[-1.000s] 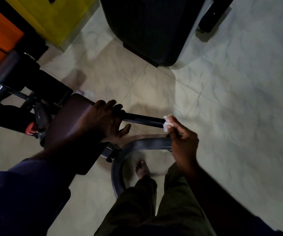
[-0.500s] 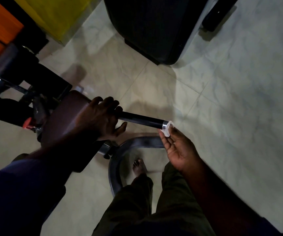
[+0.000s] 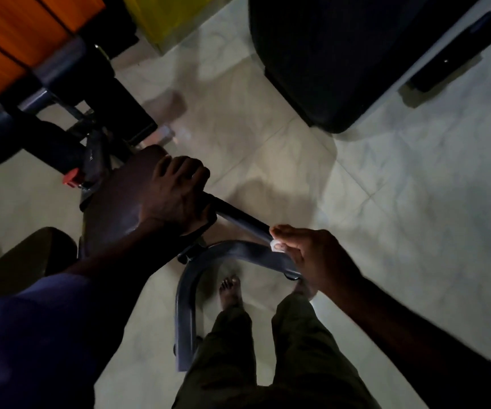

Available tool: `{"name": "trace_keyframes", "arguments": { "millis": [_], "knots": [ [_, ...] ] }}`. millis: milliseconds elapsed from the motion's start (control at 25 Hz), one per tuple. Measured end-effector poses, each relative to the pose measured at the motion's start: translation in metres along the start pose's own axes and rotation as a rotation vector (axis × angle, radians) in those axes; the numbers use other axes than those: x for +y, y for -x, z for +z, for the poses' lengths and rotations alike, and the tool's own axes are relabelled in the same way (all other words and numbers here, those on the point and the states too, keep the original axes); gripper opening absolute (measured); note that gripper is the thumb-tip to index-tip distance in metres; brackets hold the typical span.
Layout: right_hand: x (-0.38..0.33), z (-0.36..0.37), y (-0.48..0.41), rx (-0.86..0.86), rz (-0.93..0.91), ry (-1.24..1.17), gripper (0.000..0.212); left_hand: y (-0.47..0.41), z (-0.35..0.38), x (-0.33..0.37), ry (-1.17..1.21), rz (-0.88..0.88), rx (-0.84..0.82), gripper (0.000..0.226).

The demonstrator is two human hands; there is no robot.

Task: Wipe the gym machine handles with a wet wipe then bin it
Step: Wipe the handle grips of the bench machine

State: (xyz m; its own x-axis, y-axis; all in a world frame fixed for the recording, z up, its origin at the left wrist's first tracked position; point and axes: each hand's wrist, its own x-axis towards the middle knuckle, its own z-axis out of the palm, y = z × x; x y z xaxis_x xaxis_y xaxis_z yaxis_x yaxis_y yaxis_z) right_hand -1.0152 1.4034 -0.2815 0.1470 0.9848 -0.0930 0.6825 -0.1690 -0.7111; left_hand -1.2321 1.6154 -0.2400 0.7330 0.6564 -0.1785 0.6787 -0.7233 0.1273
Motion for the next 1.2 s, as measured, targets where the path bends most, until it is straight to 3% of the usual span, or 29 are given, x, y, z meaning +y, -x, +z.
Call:
{"name": "trace_keyframes", "arguments": {
  "millis": [160,280,440,560,640,720,800,880,1000,1200],
  "knots": [
    [-0.025,0.023,-0.067,-0.104,-0.043,0.049,0.028,-0.002,0.001,0.003,-0.028,0.019,-0.017,0.052],
    [-0.033,0.052,-0.13,-0.177,0.184,-0.257,0.03,-0.003,0.004,0.002,-0.03,0.029,-0.011,0.045],
    [-0.021,0.03,-0.098,-0.293,-0.165,-0.072,0.029,-0.003,0.005,0.006,-0.086,0.039,0.004,0.038],
    [0.011,-0.009,-0.067,-0.309,-0.224,-0.039,0.031,-0.001,0.007,0.006,-0.125,0.045,-0.063,0.038],
    [0.02,-0.007,-0.082,-0.316,-0.044,-0.159,0.027,0.0,0.004,0.008,-0.121,0.046,-0.097,0.042],
    [0.011,0.019,-0.113,-0.397,0.42,-0.593,0.024,0.001,0.002,0.007,-0.115,0.035,-0.091,0.045],
    [-0.007,0.051,-0.127,-0.545,0.642,-0.952,0.029,0.0,0.005,0.006,-0.119,0.038,-0.039,0.045],
    [-0.011,0.065,-0.126,-0.527,0.615,-0.998,0.029,-0.002,0.009,0.006,-0.131,0.057,-0.007,0.043],
    [0.0,0.053,-0.109,-0.398,0.506,-0.813,0.023,0.0,0.012,0.003,-0.142,0.085,0.014,0.039],
    [0.024,0.025,-0.096,-0.313,0.721,-0.979,0.017,0.0,0.013,0.003,-0.155,0.094,0.005,0.041]
  ]
}}
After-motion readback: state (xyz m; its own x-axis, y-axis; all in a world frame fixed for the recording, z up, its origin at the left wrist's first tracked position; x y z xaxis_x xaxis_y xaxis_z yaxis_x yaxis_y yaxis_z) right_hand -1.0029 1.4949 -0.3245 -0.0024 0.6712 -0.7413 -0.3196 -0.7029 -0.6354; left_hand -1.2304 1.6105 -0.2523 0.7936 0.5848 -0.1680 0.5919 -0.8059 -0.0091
